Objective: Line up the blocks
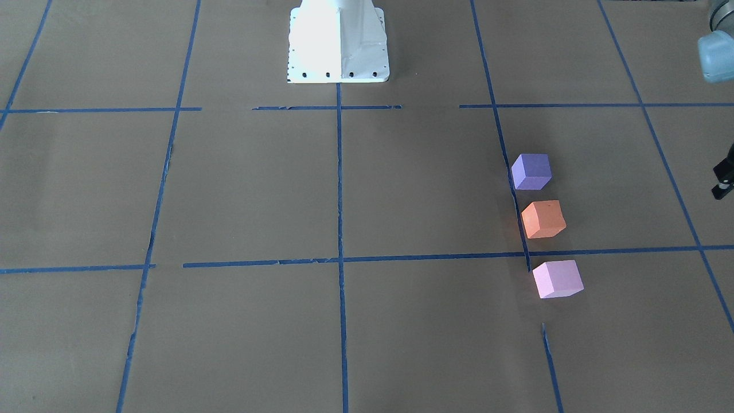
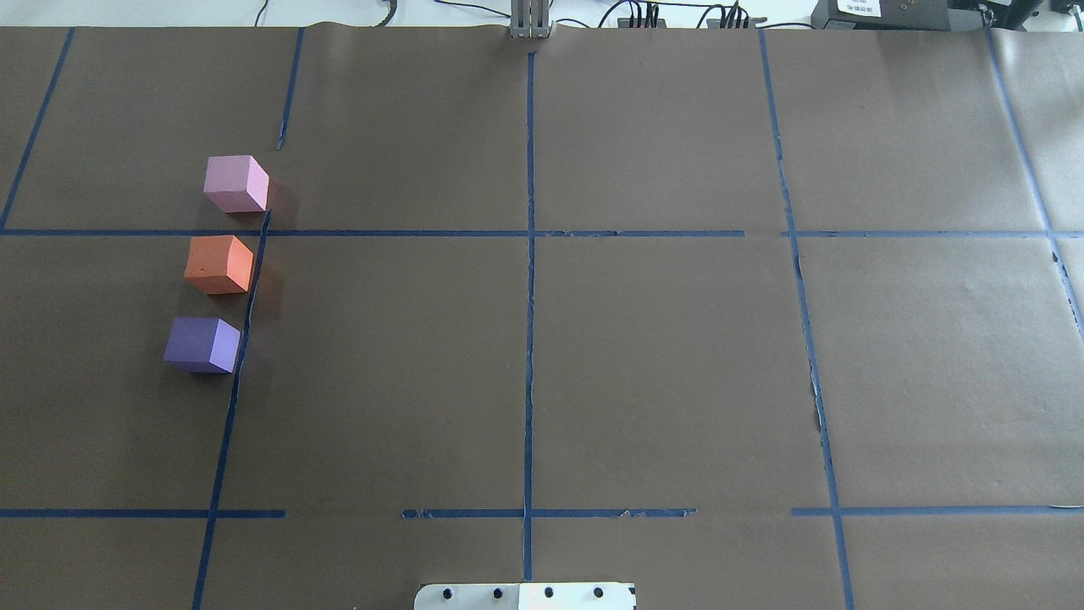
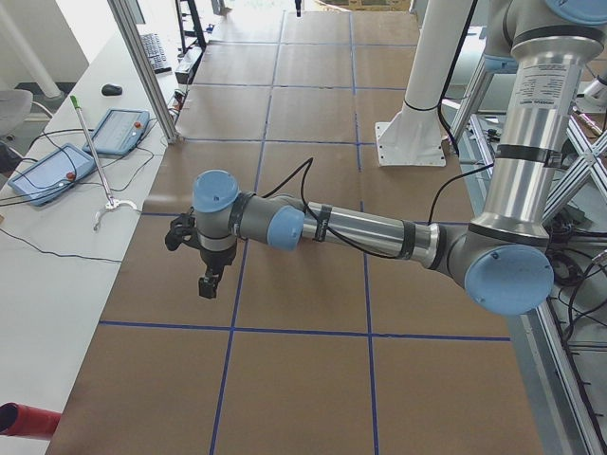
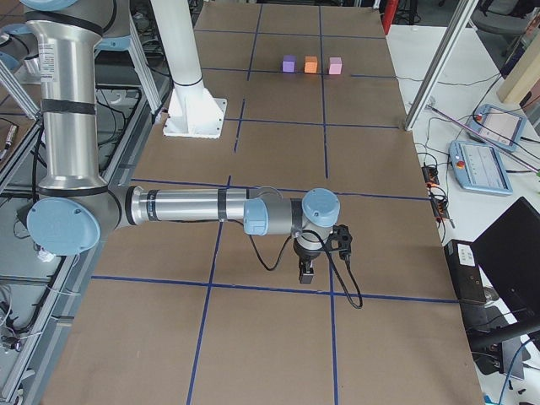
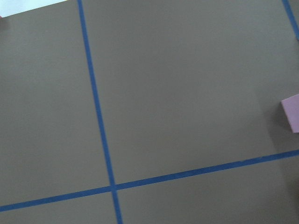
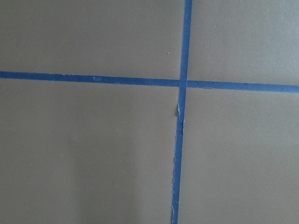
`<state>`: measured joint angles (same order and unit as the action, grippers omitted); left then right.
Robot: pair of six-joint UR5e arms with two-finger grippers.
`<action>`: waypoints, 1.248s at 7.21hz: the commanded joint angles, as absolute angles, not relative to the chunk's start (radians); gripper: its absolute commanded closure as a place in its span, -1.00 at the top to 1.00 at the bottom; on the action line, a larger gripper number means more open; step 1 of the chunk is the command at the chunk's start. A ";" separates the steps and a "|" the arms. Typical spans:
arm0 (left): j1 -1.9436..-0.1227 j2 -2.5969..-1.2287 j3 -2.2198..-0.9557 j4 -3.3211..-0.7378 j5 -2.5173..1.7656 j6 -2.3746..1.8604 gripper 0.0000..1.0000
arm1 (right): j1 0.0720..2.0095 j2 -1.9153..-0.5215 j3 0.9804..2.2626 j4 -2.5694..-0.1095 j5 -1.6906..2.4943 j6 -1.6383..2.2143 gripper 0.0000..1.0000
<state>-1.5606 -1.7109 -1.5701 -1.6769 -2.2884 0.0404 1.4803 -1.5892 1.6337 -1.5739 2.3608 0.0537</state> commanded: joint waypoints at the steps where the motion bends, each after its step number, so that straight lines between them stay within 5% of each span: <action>1: -1.633 -1.674 -1.525 -1.657 -2.301 0.078 0.99 | 1.480 -1.589 1.634 -1.574 2.361 0.054 1.00; 9: -1.634 -1.635 -1.545 -1.618 -2.299 0.107 1.00 | 1.480 -1.589 1.634 -1.574 2.361 0.054 1.00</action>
<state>-1.6340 -1.6402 -1.5469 -1.6176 -2.2987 0.0847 1.4803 -1.5892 1.6337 -1.5745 2.3608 0.0537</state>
